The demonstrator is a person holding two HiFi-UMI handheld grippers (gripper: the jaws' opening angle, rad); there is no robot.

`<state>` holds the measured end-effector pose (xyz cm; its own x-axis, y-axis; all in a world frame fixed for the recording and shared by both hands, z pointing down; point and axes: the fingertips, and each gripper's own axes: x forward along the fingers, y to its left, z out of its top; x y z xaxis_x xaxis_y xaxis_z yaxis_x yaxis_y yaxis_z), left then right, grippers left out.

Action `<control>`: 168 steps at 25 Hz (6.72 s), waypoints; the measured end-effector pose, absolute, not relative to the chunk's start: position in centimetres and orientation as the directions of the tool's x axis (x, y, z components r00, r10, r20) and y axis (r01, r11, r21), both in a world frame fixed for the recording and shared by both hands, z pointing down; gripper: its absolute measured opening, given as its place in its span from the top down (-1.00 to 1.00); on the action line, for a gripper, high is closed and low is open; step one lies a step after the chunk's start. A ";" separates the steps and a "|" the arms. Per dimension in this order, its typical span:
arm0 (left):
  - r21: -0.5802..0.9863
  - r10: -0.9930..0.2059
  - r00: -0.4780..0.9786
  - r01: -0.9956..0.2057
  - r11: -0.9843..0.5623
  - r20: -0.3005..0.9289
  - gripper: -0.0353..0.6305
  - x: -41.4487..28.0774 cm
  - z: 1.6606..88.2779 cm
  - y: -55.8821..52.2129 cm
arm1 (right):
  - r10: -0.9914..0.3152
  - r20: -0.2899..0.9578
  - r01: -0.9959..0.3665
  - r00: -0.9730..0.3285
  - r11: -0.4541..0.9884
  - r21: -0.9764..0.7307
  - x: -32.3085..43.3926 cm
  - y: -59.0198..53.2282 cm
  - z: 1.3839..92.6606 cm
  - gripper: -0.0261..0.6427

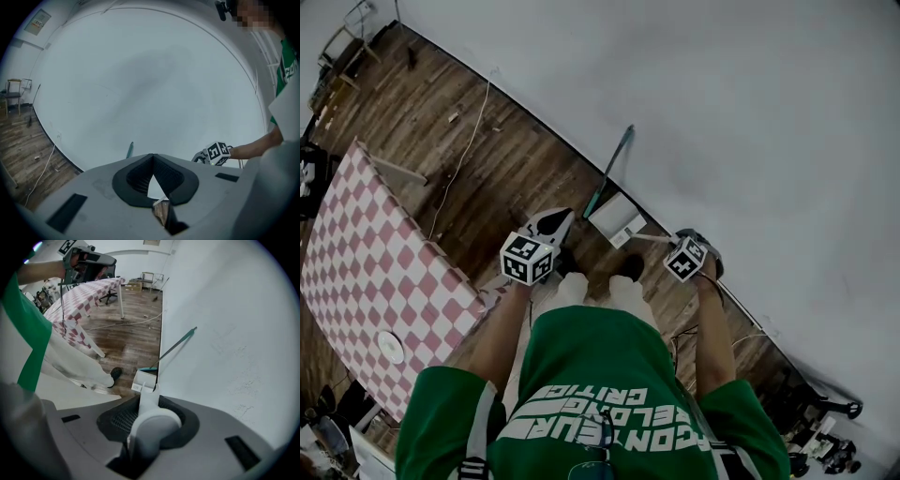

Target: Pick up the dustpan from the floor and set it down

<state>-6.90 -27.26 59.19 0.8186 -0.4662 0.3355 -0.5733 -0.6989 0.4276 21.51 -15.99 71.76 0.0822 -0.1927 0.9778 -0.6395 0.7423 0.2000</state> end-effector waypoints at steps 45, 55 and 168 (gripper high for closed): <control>0.370 -0.621 0.662 -0.750 -0.549 0.420 0.88 -1.1 59.1 -25.1 | -0.133 0.990 -0.506 0.043 0.851 0.136 26.1 -22.5 81.6 0.56; 0.375 -0.636 0.642 -0.766 -0.521 0.428 0.88 -2.1 59.3 -24.7 | -0.123 0.990 -0.499 0.068 0.855 0.140 26.2 -24.0 82.8 0.57; 0.398 -0.570 0.768 -0.639 -0.658 0.291 0.88 6.7 55.2 0.1 | -0.840 0.498 -0.974 -0.213 0.224 -0.038 27.9 7.6 56.3 0.90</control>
<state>6.69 0.12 55.20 0.7684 -0.5700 0.2910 -0.6390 -0.6585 0.3975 27.93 7.61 56.26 -0.2130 -0.8403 0.4985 -0.9738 0.2243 -0.0381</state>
